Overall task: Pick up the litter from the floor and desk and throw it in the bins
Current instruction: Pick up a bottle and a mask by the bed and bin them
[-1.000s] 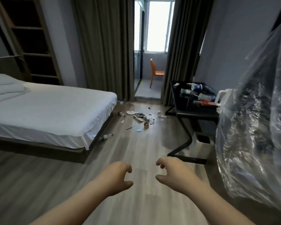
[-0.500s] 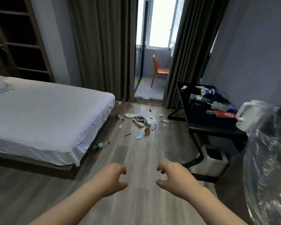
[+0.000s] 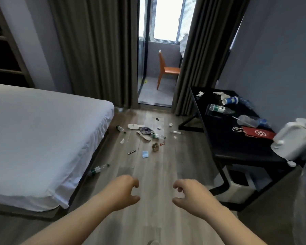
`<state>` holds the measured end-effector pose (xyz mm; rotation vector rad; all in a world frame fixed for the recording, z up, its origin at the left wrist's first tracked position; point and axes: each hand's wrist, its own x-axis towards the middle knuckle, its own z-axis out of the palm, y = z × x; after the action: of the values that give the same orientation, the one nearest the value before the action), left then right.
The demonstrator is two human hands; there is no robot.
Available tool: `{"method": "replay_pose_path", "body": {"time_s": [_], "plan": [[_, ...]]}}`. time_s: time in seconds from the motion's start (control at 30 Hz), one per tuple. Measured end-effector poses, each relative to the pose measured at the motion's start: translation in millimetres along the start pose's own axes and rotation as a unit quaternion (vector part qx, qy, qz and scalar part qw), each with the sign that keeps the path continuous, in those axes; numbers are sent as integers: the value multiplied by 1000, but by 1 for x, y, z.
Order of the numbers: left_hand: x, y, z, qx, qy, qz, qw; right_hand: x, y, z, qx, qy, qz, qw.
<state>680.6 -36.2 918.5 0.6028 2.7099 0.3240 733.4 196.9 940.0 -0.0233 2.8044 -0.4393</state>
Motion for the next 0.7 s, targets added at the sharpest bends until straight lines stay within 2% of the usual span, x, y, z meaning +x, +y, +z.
{"method": "replay_pose_path", "body": {"time_s": [0.37, 0.7], "plan": [[189, -51, -63, 1, -13, -44, 999, 218, 24, -59, 3, -23, -36, 999], [297, -117, -84, -18, -33, -80, 996, 362, 13, -76, -12, -78, -59, 995]]}}
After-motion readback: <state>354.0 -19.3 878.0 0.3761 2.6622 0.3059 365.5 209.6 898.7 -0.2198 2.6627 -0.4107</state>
